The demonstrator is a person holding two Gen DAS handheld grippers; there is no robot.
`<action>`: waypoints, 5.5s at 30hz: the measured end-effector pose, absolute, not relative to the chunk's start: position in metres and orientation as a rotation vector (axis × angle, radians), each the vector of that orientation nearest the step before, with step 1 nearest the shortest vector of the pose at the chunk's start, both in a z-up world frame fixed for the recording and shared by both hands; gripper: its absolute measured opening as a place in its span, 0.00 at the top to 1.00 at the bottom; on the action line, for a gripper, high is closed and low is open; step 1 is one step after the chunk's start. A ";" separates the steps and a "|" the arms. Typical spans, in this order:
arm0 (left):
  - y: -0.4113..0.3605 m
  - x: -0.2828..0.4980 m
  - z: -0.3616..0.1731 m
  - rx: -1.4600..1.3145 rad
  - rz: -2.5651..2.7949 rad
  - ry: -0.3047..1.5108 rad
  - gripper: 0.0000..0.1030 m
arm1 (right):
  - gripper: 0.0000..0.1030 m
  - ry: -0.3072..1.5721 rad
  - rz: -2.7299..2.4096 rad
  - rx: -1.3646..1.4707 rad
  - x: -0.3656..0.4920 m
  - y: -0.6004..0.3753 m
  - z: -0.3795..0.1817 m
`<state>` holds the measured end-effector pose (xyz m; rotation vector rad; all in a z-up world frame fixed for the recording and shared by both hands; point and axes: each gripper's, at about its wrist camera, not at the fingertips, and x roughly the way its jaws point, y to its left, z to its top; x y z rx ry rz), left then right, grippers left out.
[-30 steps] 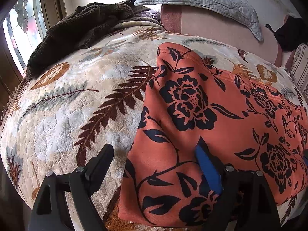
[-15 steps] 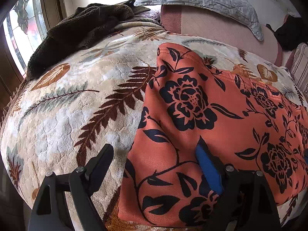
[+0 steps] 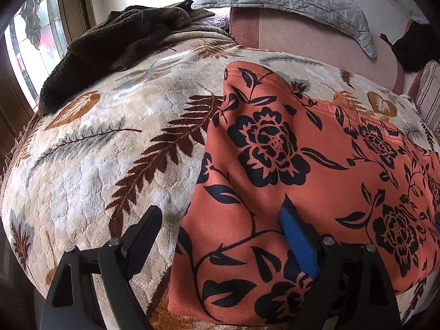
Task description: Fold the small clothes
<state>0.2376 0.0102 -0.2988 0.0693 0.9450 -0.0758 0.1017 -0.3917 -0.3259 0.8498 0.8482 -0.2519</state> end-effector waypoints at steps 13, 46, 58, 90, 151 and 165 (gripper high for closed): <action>0.010 0.238 -0.299 0.072 -0.073 0.940 0.15 | 0.70 0.846 -0.256 0.860 0.101 -0.391 -0.326; 0.007 0.234 -0.292 0.079 -0.076 0.920 0.15 | 0.70 0.841 -0.249 0.868 0.098 -0.390 -0.323; -0.014 0.194 -0.254 0.112 -0.225 0.735 0.15 | 0.30 0.632 -0.184 0.785 0.036 -0.375 -0.259; -0.030 0.183 -0.259 0.138 -0.260 0.752 0.15 | 0.39 0.740 -0.198 0.825 0.046 -0.368 -0.294; 0.022 0.194 -0.246 -0.031 -0.186 0.774 0.09 | 0.38 0.741 -0.129 1.160 0.022 -0.382 -0.350; 0.031 0.197 -0.249 -0.038 -0.153 0.781 0.09 | 0.38 0.623 -0.214 1.275 0.006 -0.412 -0.354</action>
